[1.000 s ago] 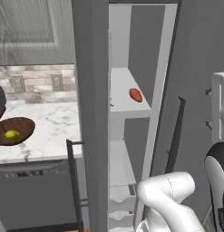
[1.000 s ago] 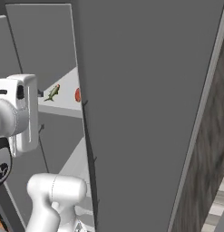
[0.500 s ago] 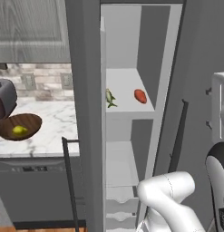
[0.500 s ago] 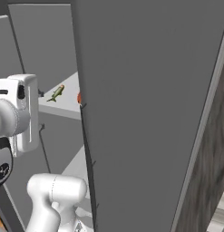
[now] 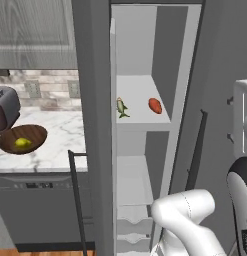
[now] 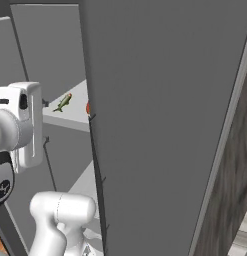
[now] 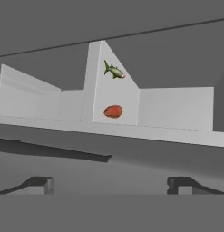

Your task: Take the fish, sweet potato, and pear from the freezer and place them in the bowl on the counter.

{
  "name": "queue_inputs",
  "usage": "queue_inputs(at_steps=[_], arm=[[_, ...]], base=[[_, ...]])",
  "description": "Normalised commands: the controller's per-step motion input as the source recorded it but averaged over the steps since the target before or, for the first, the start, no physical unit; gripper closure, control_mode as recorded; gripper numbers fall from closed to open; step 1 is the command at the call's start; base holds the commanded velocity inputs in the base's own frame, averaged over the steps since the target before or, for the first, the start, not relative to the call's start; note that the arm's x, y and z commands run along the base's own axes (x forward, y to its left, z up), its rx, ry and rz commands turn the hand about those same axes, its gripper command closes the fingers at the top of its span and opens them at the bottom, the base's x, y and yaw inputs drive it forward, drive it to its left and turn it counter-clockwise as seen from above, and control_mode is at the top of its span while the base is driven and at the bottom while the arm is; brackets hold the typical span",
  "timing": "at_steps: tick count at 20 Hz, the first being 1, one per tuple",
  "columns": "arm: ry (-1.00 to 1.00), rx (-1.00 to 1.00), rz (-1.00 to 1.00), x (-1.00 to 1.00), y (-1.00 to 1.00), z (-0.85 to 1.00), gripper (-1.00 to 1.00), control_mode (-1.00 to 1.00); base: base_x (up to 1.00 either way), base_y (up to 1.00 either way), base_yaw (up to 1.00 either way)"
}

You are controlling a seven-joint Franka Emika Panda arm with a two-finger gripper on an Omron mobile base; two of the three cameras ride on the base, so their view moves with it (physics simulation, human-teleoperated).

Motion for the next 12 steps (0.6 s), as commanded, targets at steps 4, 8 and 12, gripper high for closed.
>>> queue_inputs(at_steps=[4,8,12], arm=[[0.00,0.00,0.00,0.00,0.00,0.00,-1.00,1.00],[0.00,0.00,0.00,-0.03,0.13,0.11,-1.00,-1.00],[0.00,-0.02,0.04,-0.21,0.10,0.29,-1.00,-1.00]], base=[[0.00,0.31,0.01],[0.00,0.07,0.00],[0.00,0.00,0.00]])
